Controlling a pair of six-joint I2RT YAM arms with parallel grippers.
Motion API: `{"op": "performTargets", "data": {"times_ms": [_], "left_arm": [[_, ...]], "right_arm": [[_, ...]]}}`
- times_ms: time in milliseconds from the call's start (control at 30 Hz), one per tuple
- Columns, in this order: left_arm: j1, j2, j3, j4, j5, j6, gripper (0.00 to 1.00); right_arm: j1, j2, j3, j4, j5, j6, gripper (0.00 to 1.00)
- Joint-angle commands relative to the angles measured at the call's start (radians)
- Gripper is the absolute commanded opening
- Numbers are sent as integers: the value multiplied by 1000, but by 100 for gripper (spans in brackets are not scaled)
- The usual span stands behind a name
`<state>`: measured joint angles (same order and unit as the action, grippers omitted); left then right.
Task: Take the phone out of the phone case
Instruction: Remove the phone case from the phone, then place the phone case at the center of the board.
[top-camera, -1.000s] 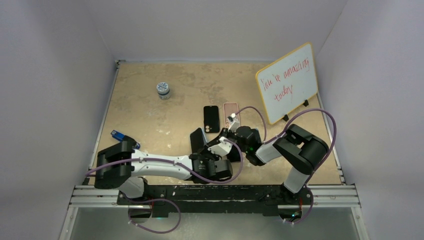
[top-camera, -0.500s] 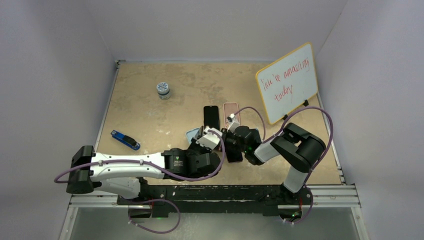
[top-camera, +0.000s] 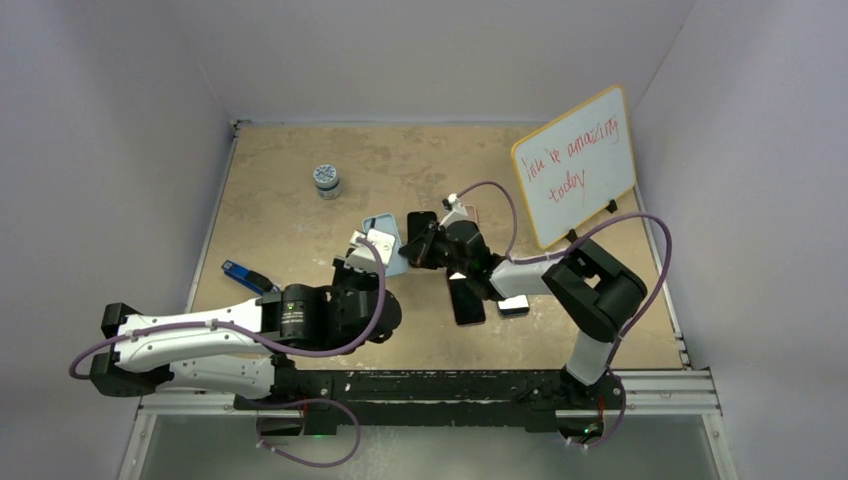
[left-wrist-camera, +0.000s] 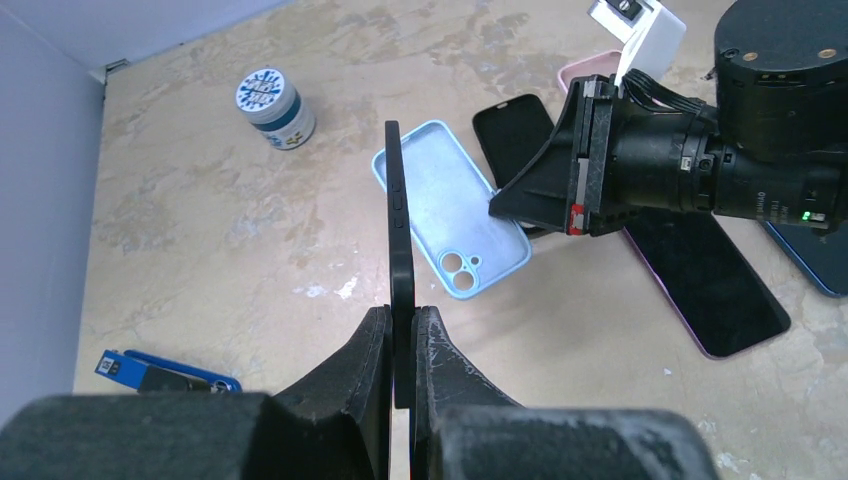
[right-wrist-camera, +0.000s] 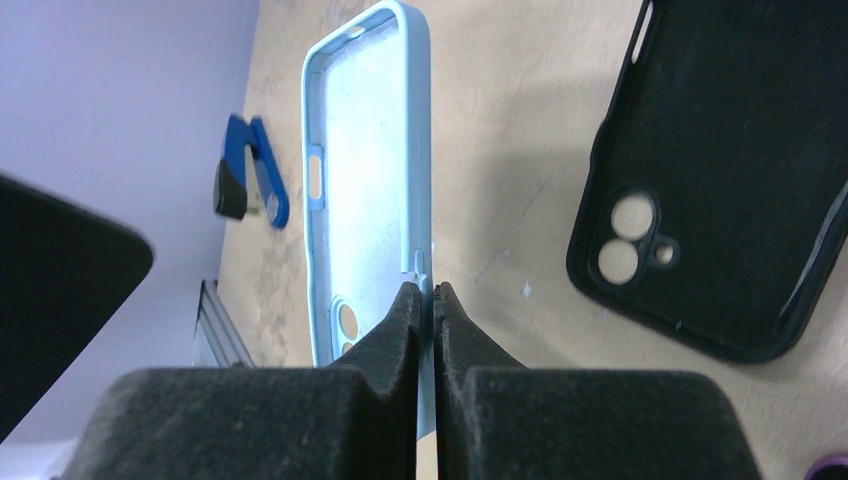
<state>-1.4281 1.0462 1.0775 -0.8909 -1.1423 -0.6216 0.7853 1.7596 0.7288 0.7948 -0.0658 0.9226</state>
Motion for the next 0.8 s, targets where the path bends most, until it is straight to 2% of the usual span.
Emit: {"op": "performTargets", "data": {"times_ms": [0,300,433,767], "left_arm": [[-5,-35,39,-10,-103,-28,0],[-5,-43,22,-7,-103,-37,0],[-5,-44,6,16,-99,-29,0],[-5,-10,-4,32,-95,-21,0]], "right_arm": [[5,52,103,-81,122,3,0],[5,161,256,-213,181,21,0],[7,180,247,-215,225,59,0],[34,174,222,-222,324,107,9]]}}
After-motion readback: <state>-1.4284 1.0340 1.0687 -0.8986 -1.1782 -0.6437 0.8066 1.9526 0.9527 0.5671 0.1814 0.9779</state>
